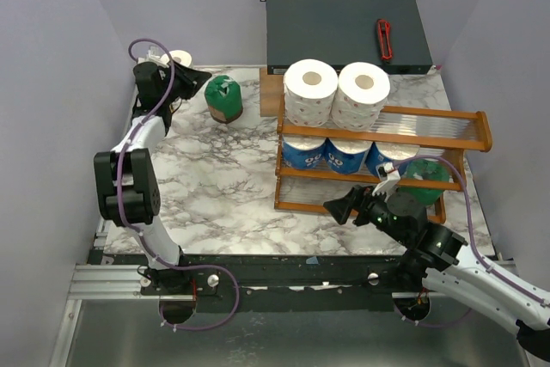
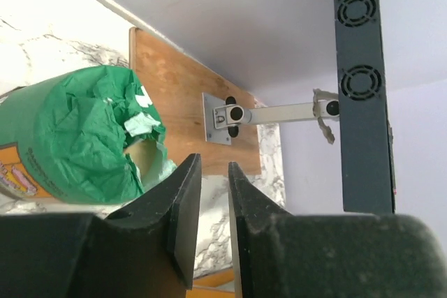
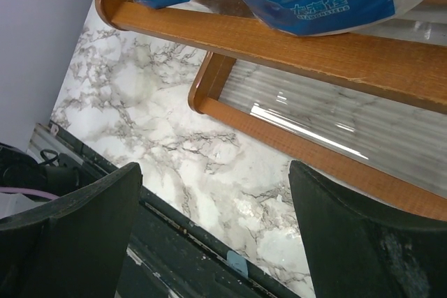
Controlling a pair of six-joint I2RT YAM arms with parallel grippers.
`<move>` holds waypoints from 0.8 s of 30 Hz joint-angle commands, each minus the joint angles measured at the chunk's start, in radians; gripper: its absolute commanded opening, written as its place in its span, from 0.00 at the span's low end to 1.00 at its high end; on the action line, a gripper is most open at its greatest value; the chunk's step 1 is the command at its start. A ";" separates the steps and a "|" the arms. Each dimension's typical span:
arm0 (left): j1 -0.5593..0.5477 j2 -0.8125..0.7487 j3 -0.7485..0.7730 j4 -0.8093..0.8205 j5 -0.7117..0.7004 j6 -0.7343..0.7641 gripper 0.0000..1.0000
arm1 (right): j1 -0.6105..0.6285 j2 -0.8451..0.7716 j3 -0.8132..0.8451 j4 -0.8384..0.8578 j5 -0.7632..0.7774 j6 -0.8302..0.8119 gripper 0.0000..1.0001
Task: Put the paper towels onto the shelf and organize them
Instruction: Adjust the paper towel at the center of the board.
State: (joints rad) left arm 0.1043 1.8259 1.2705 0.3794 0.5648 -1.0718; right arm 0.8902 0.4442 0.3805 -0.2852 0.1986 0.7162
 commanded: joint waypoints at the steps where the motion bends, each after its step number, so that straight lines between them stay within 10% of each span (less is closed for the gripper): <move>1: -0.015 -0.129 -0.055 -0.204 -0.070 0.168 0.22 | 0.002 -0.018 0.015 0.024 0.008 -0.031 0.89; 11: -0.117 -0.204 0.128 -0.652 -0.215 0.485 0.65 | 0.001 -0.051 0.005 0.041 -0.022 -0.050 0.89; 24: -0.265 0.098 0.603 -1.008 -0.486 0.764 0.77 | 0.002 -0.059 0.005 0.018 -0.010 -0.036 0.89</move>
State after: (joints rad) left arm -0.1513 1.8164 1.7370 -0.4461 0.2119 -0.4404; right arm 0.8902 0.3904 0.3801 -0.2619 0.1909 0.6868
